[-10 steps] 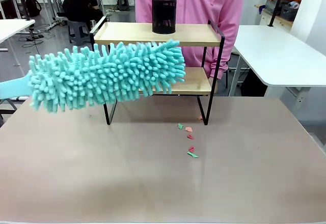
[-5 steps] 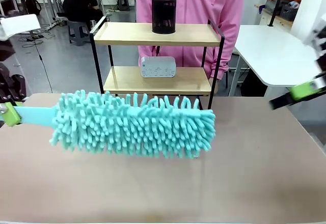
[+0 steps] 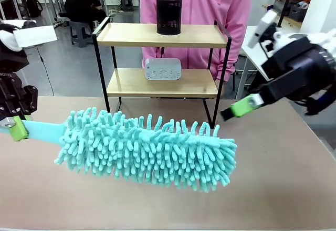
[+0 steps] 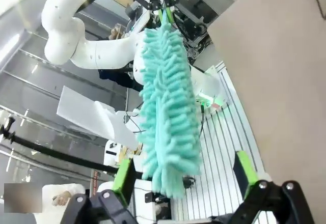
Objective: Clean the shelf.
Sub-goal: Hand the Duster back to the human.
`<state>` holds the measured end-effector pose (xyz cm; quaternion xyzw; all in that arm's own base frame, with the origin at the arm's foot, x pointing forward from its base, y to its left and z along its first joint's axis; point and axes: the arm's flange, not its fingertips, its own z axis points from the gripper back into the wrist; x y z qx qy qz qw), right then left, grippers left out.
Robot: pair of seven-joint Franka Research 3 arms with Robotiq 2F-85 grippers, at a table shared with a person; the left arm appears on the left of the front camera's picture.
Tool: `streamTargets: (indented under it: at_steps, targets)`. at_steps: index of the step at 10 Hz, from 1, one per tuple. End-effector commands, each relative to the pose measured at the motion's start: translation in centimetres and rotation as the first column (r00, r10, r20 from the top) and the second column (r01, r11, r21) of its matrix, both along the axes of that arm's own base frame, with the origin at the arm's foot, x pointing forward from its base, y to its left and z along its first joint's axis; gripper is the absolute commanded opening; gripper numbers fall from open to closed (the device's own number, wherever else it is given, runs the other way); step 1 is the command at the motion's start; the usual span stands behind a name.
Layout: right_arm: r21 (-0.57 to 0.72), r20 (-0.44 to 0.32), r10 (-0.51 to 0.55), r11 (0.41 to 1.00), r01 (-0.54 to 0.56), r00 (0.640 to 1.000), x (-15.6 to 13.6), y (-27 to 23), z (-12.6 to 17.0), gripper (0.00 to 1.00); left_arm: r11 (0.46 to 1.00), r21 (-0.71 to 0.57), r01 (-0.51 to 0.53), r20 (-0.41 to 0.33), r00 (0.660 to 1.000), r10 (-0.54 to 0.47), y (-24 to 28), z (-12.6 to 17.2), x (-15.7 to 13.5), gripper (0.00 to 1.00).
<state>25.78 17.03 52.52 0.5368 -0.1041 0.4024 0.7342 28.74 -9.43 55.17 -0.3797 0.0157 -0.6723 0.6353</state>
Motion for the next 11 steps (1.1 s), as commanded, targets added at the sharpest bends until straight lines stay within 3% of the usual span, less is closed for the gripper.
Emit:
streamTargets:
  at_steps: [1,3,7,9,10,11]
  targets:
    - [0.035,-0.024,-0.045,0.998,0.046,0.999,-7.1,2.3,-6.5,1.00,0.999,-0.035,-0.002,0.007,1.000,0.002,0.7,0.2,-0.1,0.13]
    - [-0.022,-0.110,0.032,0.999,-0.035,0.993,-9.2,3.6,-8.3,1.00,0.999,-0.041,-0.012,0.000,1.000,0.012,1.2,0.5,0.2,0.13]
    - [-0.079,-0.115,0.127,0.987,-0.137,0.985,-9.8,4.2,-9.2,1.00,0.997,-0.068,-0.044,0.012,0.999,0.045,2.2,1.2,0.5,0.13]
    - [-0.055,-0.085,0.118,0.991,-0.123,0.989,-9.7,4.0,-9.1,1.00,0.998,-0.058,-0.032,0.009,0.999,0.033,1.8,1.2,0.5,0.13]
    - [-0.046,-0.060,0.131,0.990,-0.134,0.990,-9.7,3.7,-9.0,0.67,0.999,-0.048,-0.026,0.006,1.000,0.026,1.5,1.0,0.5,0.13]
    - [-0.035,-0.054,0.121,0.992,-0.123,0.991,-9.5,3.6,-8.9,0.46,0.999,-0.043,-0.018,0.007,1.000,0.018,1.4,0.9,0.3,0.13]
